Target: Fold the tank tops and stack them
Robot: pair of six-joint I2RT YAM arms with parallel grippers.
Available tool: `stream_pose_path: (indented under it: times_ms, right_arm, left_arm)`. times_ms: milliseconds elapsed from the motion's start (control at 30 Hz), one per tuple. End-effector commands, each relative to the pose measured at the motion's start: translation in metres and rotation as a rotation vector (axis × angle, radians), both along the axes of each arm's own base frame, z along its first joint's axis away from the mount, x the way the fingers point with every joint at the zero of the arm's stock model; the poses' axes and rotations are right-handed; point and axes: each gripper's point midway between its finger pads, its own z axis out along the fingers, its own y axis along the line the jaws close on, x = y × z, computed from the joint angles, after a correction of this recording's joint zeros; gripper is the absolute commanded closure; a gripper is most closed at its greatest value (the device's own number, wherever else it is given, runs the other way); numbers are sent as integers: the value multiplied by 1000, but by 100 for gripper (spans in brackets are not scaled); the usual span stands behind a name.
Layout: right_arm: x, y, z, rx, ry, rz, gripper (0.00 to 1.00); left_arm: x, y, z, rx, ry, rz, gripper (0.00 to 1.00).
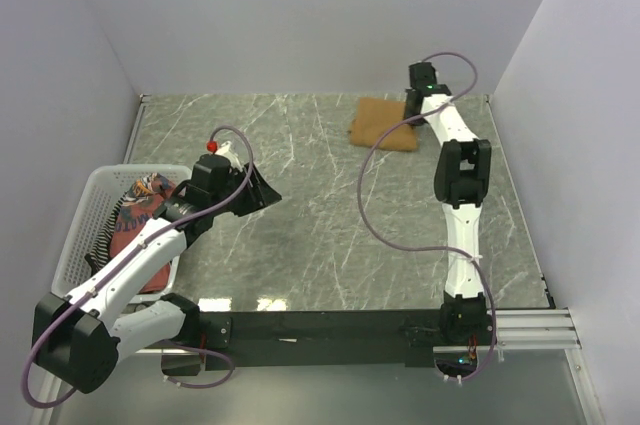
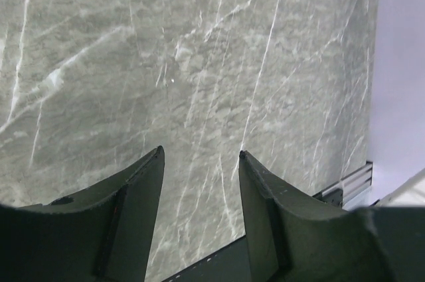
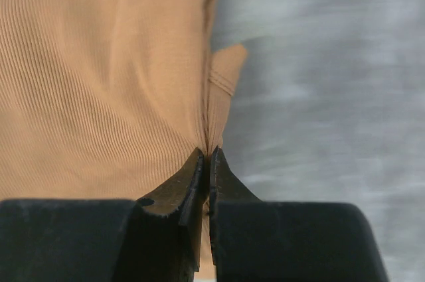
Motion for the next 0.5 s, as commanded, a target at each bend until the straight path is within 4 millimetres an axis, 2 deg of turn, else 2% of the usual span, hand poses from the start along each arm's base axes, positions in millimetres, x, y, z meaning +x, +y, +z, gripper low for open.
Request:
stream_pose_path:
  times_ms: [0,67,167,200,233,400,467]
  right_arm:
    - [7,-65,28,-146,-52,-104,100]
    - [11,-78,38,-162,-83,-131,100]
    - [16,-96,45,-245,-100,-148,100]
    - [17,-105,52,-299,-105,-153,100]
    - [16,-124,51,-323,-99,-179,100]
    - [18,-155,57,-390,-123,-209,100]
    - [22,-164,66,-412,-158,-225,100]
  left_arm:
    - [-4,-4,7,5,-35,-64,46]
    - [-2,-5,9,1,-51,-71,46]
    - [1,-8,11,-10,-52,-92,46]
    - [1,-9,10,-17,-45,-97,47]
    - [1,-9,12,-25,-50,-100,47]
    - [0,-5,15,-29,-64,-100,46]
    - [-1,-5,15,-27,-64,-103,47]
